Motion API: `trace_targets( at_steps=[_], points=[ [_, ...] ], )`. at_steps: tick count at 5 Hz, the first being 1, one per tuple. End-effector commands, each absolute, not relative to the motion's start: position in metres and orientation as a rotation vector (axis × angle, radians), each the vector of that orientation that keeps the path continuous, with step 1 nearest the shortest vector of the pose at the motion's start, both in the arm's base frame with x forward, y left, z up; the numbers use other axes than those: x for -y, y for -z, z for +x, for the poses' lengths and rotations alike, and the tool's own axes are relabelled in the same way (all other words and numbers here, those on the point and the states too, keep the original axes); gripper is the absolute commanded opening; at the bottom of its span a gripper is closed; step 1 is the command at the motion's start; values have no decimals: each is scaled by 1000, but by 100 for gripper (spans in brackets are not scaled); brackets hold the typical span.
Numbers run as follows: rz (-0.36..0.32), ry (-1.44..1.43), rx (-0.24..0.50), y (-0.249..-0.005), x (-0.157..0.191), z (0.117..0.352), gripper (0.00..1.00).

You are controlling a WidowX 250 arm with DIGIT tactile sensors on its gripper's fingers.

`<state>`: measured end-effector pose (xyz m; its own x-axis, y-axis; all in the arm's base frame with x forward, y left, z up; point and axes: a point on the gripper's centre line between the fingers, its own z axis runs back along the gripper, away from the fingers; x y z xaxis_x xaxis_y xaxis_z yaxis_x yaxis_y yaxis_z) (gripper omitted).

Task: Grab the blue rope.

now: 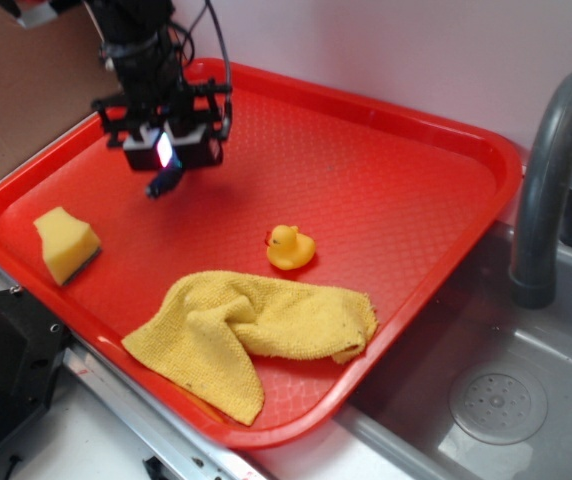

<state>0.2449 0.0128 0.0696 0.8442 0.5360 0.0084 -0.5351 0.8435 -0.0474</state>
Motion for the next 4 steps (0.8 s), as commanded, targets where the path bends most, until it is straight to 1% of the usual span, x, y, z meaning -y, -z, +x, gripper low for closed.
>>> trace_targets(
  at_steps=[1,2,3,4],
  points=[
    [-82,-247,136,-184,38,227,0],
    [-170,-215,111,-220,45,215,0],
    [-166,-206,130,-223,48,208,0],
    [-121,-197,100,-218,48,212,0]
  ],
)
